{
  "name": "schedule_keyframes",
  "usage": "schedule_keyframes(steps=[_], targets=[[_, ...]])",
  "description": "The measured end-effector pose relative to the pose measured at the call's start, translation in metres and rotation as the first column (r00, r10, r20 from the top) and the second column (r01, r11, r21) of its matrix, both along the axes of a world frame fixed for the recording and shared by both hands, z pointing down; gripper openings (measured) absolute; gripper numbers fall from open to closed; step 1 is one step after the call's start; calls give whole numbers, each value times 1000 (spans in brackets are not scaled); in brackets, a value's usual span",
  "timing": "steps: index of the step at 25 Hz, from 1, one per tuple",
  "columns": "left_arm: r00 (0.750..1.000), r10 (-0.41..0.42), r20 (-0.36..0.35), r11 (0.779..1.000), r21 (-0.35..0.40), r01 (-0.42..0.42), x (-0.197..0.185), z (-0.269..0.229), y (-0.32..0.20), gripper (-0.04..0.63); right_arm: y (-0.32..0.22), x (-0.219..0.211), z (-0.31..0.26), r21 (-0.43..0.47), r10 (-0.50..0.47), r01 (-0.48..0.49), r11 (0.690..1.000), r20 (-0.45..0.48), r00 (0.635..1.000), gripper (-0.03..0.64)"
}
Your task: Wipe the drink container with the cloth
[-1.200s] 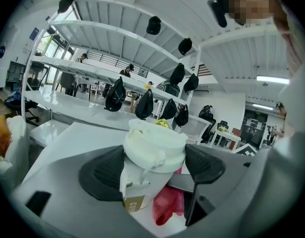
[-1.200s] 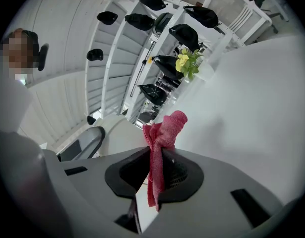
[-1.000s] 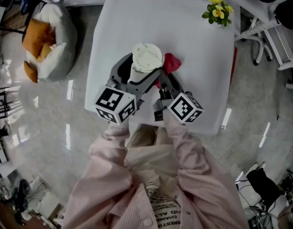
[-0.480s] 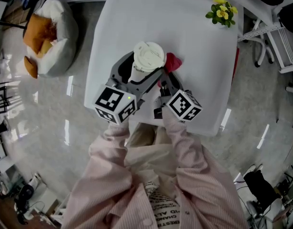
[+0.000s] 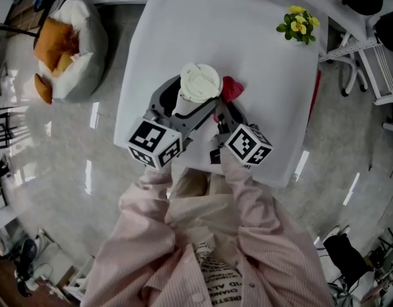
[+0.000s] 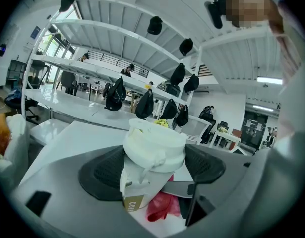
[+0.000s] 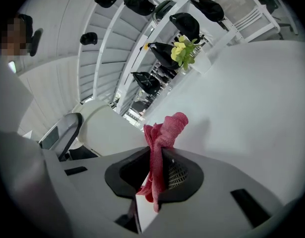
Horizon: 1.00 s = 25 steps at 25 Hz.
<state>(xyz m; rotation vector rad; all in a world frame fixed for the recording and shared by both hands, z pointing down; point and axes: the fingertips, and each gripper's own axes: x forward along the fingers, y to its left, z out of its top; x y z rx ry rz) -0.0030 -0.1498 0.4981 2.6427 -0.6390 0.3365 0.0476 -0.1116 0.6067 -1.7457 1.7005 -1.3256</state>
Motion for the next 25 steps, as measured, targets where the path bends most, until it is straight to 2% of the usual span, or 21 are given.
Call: schedule_keyframes(steps=[8,16,20,25], targets=[[1000,0,7,1000,-12,0,1,0,0,377,3,10,-25,11,-95,95,995,-42,995,44],[1000,-20,-5,999,-26,19,-1,2,1,377,-9,26,-70,69,-200,202,977,-41,979,44],[1000,-23,-7,999,-25,23,0,2,0,377,-22,30,-89,90,-285,289,953,-48,957,44],[1000,-25,-8,999,-30,25,-1,3,0,377,-39,30,-106,92,-403,407,909,-58,914,44]])
